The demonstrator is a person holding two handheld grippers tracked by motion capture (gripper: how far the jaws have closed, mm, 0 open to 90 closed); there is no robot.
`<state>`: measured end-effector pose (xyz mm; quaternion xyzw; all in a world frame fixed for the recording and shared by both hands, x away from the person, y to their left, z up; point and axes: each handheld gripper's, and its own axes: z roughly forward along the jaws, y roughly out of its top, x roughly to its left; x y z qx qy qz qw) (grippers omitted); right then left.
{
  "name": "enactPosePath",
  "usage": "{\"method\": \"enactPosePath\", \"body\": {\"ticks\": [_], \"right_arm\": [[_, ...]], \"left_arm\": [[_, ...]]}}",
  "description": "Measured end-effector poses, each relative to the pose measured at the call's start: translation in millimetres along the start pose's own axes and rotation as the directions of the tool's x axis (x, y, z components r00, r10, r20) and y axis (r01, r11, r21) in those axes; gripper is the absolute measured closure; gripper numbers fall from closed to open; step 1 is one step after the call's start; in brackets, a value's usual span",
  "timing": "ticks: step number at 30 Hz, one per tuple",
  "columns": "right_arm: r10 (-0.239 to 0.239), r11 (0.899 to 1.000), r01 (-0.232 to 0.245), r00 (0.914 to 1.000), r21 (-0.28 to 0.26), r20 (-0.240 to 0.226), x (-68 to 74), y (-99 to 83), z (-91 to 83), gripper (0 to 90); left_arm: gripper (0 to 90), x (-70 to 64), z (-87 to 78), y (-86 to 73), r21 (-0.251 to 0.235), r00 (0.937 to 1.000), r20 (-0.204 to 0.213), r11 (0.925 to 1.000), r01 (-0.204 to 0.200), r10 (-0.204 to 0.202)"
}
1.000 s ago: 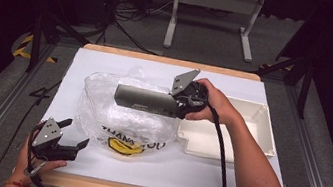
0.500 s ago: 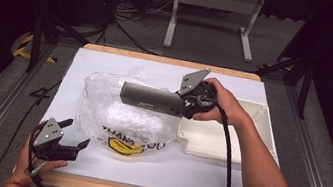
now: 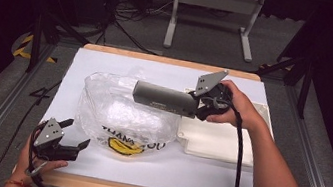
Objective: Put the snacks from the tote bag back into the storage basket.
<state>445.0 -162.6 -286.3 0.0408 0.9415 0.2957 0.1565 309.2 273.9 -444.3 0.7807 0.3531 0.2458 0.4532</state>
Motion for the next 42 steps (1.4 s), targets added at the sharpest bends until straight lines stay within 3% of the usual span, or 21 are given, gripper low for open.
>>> {"method": "enactPosePath", "body": {"ticks": [18,42], "right_arm": [[0.051,0.999,-0.051,0.9979,-0.017,0.039,-0.2,-41.8,-34.0,43.1],[0.112,0.994,-0.111,0.9904,-0.009,0.082,2.2,-87.7,-65.7,43.1]], "left_arm": [[12.5,-0.2,2.2,1.6,0.000,1.0000,-0.002,1.0000,-0.005,0.005],[12.5,-1.5,3.9,2.4,0.003,1.0000,0.001,1.0000,-0.007,0.007]]}}
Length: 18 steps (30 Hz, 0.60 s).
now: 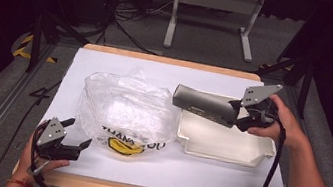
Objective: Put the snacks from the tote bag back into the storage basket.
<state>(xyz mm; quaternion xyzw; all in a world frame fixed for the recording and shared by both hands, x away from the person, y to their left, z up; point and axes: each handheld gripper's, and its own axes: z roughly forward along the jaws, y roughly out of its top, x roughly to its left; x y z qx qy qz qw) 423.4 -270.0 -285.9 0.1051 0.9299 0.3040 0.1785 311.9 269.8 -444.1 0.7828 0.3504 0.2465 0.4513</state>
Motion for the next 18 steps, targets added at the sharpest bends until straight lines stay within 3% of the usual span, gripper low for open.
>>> {"method": "enactPosePath", "body": {"ticks": [18], "right_arm": [[0.046,0.999,-0.046,0.9984,-0.001,0.033,-2.2,-28.6,-20.8,43.1]], "left_arm": [[12.5,0.3,1.0,0.1,0.004,1.0000,0.001,1.0000,-0.002,0.002]]}}
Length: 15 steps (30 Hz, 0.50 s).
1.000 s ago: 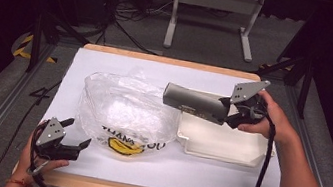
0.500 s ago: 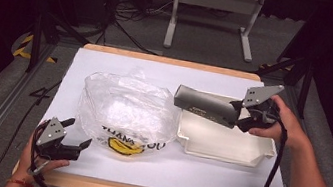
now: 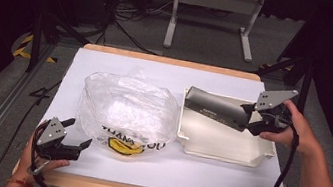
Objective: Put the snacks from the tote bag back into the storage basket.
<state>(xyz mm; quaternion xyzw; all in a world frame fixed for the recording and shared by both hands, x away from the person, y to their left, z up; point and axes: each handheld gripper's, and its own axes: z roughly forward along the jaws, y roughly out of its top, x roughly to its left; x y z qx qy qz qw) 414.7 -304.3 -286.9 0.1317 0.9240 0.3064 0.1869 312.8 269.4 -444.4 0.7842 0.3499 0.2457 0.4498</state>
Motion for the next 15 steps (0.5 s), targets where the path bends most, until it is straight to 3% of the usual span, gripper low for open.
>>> {"method": "enactPosePath", "body": {"ticks": [7,15], "right_arm": [[0.013,1.000,-0.013,0.9999,0.013,0.002,-0.5,-9.6,-3.7,43.1],[0.021,0.999,-0.021,0.9997,0.030,-0.014,-0.4,-16.5,5.1,43.1]], "left_arm": [[12.5,-1.0,1.3,0.8,0.002,1.0000,0.004,1.0000,0.002,-0.002],[12.5,-1.2,2.4,1.0,0.003,1.0000,0.006,1.0000,0.000,0.000]]}}
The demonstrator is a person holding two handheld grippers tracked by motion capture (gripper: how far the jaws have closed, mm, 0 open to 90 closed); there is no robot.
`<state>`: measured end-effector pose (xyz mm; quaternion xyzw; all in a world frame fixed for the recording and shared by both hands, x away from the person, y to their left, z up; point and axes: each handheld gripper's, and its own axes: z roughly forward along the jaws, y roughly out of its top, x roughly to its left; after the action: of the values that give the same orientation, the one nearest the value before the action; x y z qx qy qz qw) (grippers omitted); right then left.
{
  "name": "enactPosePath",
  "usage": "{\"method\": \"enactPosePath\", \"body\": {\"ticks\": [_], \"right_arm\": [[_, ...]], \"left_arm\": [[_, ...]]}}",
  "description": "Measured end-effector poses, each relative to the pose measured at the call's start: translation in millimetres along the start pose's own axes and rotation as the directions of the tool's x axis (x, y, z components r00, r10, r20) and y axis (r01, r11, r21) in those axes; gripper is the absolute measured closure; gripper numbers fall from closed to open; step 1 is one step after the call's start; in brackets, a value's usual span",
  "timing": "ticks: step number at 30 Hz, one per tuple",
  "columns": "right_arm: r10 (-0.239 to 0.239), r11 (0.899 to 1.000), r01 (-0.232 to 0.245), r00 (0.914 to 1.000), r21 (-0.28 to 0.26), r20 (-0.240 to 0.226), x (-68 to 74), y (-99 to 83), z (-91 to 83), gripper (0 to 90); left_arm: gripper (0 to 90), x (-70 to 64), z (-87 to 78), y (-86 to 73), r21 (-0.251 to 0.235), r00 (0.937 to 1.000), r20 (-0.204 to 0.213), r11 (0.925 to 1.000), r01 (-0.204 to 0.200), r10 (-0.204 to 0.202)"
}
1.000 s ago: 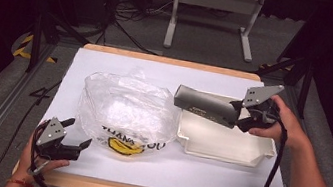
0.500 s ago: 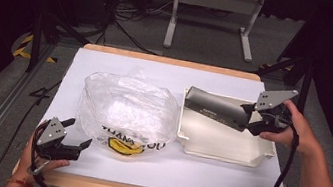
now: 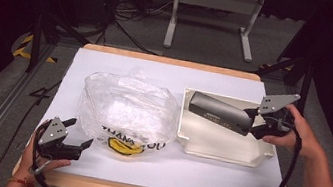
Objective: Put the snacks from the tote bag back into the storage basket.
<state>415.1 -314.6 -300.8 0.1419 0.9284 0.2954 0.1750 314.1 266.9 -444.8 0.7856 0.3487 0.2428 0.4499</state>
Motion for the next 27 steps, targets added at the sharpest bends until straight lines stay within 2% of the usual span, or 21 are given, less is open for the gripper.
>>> {"method": "enactPosePath", "body": {"ticks": [12,27], "right_arm": [[0.014,0.999,-0.013,0.9995,0.035,-0.028,-1.0,-7.4,23.4,43.1],[0.042,0.997,-0.040,0.9986,0.065,-0.031,-2.7,-17.7,43.1,43.0]], "left_arm": [[12.5,0.7,-1.0,-0.9,0.000,1.0000,-0.001,1.0000,-0.001,0.001],[12.3,1.7,-3.3,-1.4,-0.011,1.0000,-0.006,0.9999,-0.002,0.002]]}}
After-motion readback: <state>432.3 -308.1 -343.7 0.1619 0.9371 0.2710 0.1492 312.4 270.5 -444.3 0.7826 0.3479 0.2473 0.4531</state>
